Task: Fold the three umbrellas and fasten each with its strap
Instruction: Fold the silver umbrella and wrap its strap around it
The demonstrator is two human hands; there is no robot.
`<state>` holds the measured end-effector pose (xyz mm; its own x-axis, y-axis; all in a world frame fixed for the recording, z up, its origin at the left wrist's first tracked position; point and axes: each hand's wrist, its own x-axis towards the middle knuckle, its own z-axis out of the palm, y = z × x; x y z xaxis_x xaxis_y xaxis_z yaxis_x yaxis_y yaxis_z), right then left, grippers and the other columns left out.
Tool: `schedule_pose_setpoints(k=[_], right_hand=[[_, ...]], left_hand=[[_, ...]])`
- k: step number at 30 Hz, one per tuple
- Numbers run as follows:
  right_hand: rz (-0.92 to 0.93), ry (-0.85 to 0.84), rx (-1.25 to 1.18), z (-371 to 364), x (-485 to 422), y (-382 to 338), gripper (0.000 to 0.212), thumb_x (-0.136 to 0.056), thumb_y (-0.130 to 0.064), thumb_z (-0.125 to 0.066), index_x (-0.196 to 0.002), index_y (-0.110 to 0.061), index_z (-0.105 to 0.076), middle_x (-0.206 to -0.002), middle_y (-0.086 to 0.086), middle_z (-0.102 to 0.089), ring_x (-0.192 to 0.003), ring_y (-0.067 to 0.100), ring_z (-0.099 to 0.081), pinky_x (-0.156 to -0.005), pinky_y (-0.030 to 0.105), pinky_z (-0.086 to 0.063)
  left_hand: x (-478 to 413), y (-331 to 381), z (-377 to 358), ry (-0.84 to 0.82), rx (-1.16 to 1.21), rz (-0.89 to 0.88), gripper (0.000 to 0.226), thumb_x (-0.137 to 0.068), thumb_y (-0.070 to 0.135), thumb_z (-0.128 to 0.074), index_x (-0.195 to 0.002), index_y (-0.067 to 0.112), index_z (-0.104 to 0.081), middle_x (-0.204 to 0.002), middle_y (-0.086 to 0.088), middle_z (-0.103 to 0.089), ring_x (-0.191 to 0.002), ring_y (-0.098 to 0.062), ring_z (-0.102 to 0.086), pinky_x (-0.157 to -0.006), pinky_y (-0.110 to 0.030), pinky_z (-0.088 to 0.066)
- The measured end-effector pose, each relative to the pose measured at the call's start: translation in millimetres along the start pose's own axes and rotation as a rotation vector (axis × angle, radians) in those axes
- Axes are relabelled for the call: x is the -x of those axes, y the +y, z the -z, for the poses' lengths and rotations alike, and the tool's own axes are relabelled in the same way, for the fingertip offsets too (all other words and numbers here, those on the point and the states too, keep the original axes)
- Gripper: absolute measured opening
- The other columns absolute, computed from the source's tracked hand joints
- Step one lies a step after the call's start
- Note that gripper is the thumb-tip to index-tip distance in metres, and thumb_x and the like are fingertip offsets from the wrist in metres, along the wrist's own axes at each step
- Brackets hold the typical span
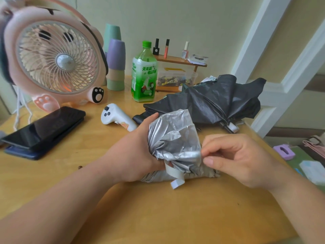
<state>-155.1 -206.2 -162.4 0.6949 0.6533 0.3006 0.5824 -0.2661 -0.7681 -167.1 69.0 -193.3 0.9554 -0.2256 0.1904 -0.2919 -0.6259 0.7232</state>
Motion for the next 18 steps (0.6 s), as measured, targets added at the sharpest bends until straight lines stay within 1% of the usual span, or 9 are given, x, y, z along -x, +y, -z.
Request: schedule_pose_setpoints(k=[2, 5, 6, 8, 10, 12, 14, 16, 18], right_hand=[[0.061, 0.051, 0.196, 5.2, -4.2, -0.2, 0.012, -0.086, -0.021, -0.073, -0.096, -0.016, -0.077, -0.082, -0.006, -0.062, -0.069, 0.019, -0.055, -0.063, 0.035, -0.049], [0.167, 0.091, 0.419, 7.2, -12.2, 0.2, 0.010, -0.082, -0.011, -0.078, -0.092, -0.013, -0.078, -0.084, -0.008, -0.059, -0.072, 0.011, -0.052, -0.066, 0.017, -0.042], [0.193, 0.094, 0.456, 6.0, -14.9, 1.5, 0.009, -0.081, -0.007, -0.077, -0.090, -0.011, -0.077, -0.085, -0.006, -0.059, -0.072, 0.010, -0.052, -0.067, 0.014, -0.040], [0.238, 0.098, 0.490, 2.9, -20.1, 6.0, 0.008, -0.081, -0.002, -0.075, -0.087, -0.009, -0.076, -0.086, -0.002, -0.058, -0.073, 0.012, -0.052, -0.067, 0.019, -0.042], [0.282, 0.131, 0.508, 0.3, -24.2, 10.8, 0.009, -0.079, -0.001, -0.076, -0.085, -0.006, -0.072, -0.088, -0.001, -0.057, -0.073, 0.013, -0.051, -0.067, 0.022, -0.041], [0.317, 0.209, 0.517, -0.3, -28.4, 13.3, 0.024, -0.076, -0.010, -0.083, -0.085, -0.004, -0.061, -0.090, 0.003, -0.054, -0.075, 0.015, -0.046, -0.069, 0.022, -0.039], [0.347, 0.267, 0.522, -1.1, -34.0, 12.7, 0.050, -0.073, -0.033, -0.090, -0.092, -0.002, -0.056, -0.094, 0.009, -0.054, -0.078, 0.022, -0.047, -0.073, 0.025, -0.040], [0.383, 0.254, 0.596, -3.9, -42.4, 7.6, 0.071, -0.070, -0.046, -0.092, -0.112, 0.000, -0.056, -0.107, 0.013, -0.057, -0.089, 0.025, -0.054, -0.083, 0.027, -0.043], [0.418, 0.186, 0.681, -6.3, -50.3, 2.3, 0.080, -0.075, -0.046, -0.090, -0.130, -0.003, -0.053, -0.123, 0.014, -0.056, -0.110, 0.026, -0.057, -0.095, 0.038, -0.048]], left_hand=[[0.4, 0.3, -0.8, 0.006, -0.010, 0.009, 0.122, -0.059, 0.052, -0.088, -0.156, 0.048, -0.013, -0.131, 0.028, -0.059, -0.121, 0.001, -0.057, -0.102, -0.026, -0.046], [0.1, 0.6, -0.9, 0.011, -0.019, 0.008, 0.121, -0.060, 0.051, -0.089, -0.155, 0.049, -0.015, -0.130, 0.030, -0.059, -0.119, 0.004, -0.057, -0.097, -0.020, -0.044], [0.0, 1.0, -0.8, 0.013, -0.022, 0.003, 0.119, -0.061, 0.050, -0.089, -0.155, 0.050, -0.016, -0.129, 0.031, -0.059, -0.118, 0.005, -0.056, -0.095, -0.018, -0.043], [-0.1, 1.9, -0.4, 0.010, -0.021, -0.010, 0.115, -0.063, 0.047, -0.090, -0.153, 0.051, -0.019, -0.126, 0.033, -0.060, -0.116, 0.008, -0.056, -0.095, -0.018, -0.044], [-0.1, 2.3, -0.3, 0.013, -0.015, -0.020, 0.111, -0.063, 0.046, -0.092, -0.150, 0.053, -0.023, -0.121, 0.037, -0.060, -0.112, 0.014, -0.056, -0.094, -0.013, -0.044], [0.2, 2.7, -0.4, 0.017, -0.012, -0.019, 0.108, -0.063, 0.046, -0.090, -0.148, 0.055, -0.024, -0.118, 0.039, -0.060, -0.110, 0.017, -0.056, -0.088, -0.007, -0.042], [-0.1, 2.2, -0.6, 0.016, -0.007, -0.023, 0.107, -0.063, 0.046, -0.089, -0.147, 0.055, -0.025, -0.118, 0.039, -0.060, -0.110, 0.017, -0.056, -0.089, -0.008, -0.043], [-0.6, 2.6, -0.7, 0.013, 0.008, -0.032, 0.106, -0.062, 0.045, -0.091, -0.147, 0.054, -0.028, -0.120, 0.038, -0.060, -0.111, 0.015, -0.056, -0.094, -0.015, -0.046], [-1.3, 2.2, -1.0, 0.009, 0.017, -0.032, 0.108, -0.062, 0.046, -0.091, -0.149, 0.052, -0.028, -0.123, 0.035, -0.061, -0.114, 0.011, -0.057, -0.098, -0.022, -0.048]])
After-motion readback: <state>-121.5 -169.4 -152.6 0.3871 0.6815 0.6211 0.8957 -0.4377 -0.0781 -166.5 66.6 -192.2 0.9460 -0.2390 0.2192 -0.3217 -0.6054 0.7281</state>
